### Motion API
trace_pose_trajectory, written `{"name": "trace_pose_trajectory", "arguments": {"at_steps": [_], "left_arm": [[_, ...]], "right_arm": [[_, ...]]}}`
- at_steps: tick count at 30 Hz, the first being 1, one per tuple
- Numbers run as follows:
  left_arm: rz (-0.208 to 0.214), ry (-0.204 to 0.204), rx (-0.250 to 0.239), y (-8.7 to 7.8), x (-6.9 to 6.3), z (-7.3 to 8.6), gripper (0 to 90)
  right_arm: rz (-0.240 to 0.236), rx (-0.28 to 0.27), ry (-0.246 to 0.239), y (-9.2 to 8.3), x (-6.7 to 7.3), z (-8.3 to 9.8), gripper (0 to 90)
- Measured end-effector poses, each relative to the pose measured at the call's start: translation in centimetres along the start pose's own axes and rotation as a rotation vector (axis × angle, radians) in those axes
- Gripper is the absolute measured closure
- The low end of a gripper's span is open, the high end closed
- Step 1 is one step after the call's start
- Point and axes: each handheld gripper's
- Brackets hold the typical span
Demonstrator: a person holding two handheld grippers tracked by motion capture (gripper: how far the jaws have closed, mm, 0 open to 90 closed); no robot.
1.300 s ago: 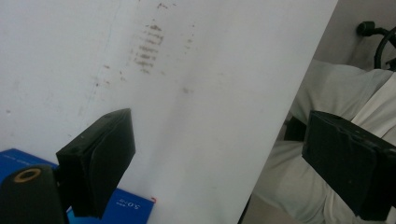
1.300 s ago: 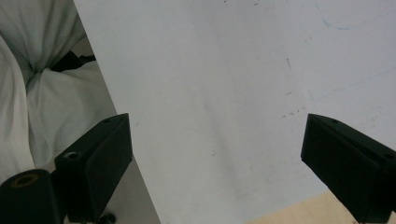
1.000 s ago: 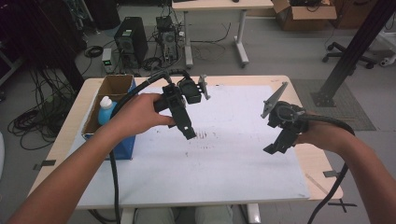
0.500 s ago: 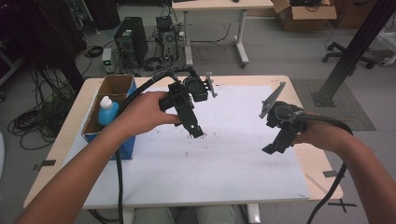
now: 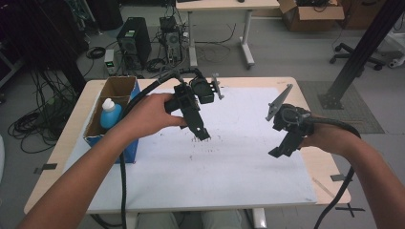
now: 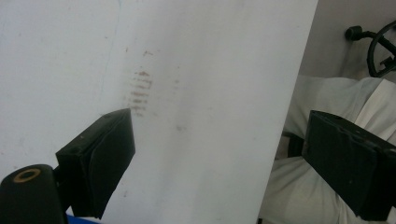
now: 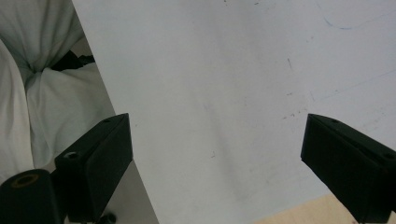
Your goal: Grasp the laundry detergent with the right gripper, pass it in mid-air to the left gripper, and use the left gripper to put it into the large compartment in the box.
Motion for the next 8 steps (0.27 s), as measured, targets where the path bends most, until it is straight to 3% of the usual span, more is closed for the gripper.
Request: {"name": "trace_pose_trajectory", "arguments": {"at_steps": [8], "left_arm": [[0.000, -0.009, 0.001, 0.14, 0.09, 0.12, 9.9]], "right_arm": [[-0.002, -0.002, -0.002, 0.14, 0.02, -0.03, 8.6]]}}
Point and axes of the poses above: each handheld gripper's, and its own axes: y roughly forward along the jaws, z roughly out of its underside, x roughly to its left, and after that the axes turned 13 degrees about -y, right-handed
